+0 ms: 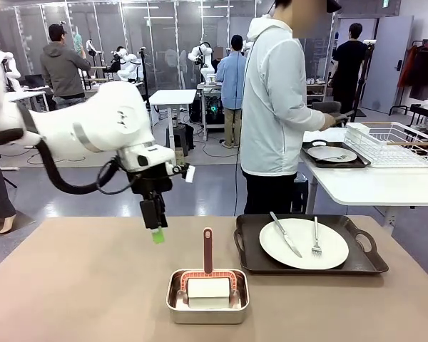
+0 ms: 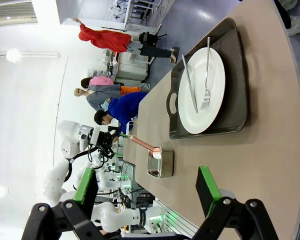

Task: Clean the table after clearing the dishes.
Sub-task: When the left (or right) Handle tray is removed, use the left hand (or right hand) to clean the left (or right) side of the table with the Lint Roller.

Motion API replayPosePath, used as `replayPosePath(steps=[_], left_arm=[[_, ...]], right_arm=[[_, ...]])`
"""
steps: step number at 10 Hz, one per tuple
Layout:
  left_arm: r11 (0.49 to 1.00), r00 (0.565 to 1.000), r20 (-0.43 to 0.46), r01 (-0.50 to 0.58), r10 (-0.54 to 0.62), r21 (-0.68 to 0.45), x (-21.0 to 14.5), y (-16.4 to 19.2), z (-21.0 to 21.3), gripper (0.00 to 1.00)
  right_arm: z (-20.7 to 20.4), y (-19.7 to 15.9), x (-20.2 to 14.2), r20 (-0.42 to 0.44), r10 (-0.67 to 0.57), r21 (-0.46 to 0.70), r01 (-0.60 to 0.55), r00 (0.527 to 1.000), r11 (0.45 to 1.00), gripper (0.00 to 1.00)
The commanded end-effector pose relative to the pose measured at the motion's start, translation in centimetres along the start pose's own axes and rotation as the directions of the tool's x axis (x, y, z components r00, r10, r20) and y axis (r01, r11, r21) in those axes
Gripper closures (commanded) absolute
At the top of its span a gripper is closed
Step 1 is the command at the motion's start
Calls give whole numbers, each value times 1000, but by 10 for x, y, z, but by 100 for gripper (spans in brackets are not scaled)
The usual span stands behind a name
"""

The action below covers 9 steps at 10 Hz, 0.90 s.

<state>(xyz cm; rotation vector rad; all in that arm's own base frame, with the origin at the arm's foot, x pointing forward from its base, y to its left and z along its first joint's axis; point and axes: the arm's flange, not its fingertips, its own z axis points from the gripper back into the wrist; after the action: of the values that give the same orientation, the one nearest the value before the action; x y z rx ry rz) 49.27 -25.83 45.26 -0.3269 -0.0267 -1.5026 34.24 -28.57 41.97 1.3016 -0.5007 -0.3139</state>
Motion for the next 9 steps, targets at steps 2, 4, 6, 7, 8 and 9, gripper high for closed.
replayPosePath(steps=[2,4,6,7,8,9], left_arm=[[999,996,-87,32,-32,5,36,22,0,0],[999,993,-112,45,-45,0,59,25,-1,0],[999,993,-114,38,-38,-4,78,27,-2,0],[1000,992,-119,29,-30,-10,88,25,-1,0],[999,991,-126,32,-34,-13,94,24,-3,0],[999,991,-131,32,-34,-18,100,26,-3,0]], right_arm=[[1,4,-2,4,0,7,0,1000,1000,0],[1,4,-2,4,0,7,0,1000,1000,0],[1,4,-2,4,0,7,0,1000,1000,0],[1,4,-2,4,0,7,0,1000,1000,0],[1,4,-2,4,0,7,0,1000,1000,0],[1,4,-2,4,0,7,0,1000,1000,0]])
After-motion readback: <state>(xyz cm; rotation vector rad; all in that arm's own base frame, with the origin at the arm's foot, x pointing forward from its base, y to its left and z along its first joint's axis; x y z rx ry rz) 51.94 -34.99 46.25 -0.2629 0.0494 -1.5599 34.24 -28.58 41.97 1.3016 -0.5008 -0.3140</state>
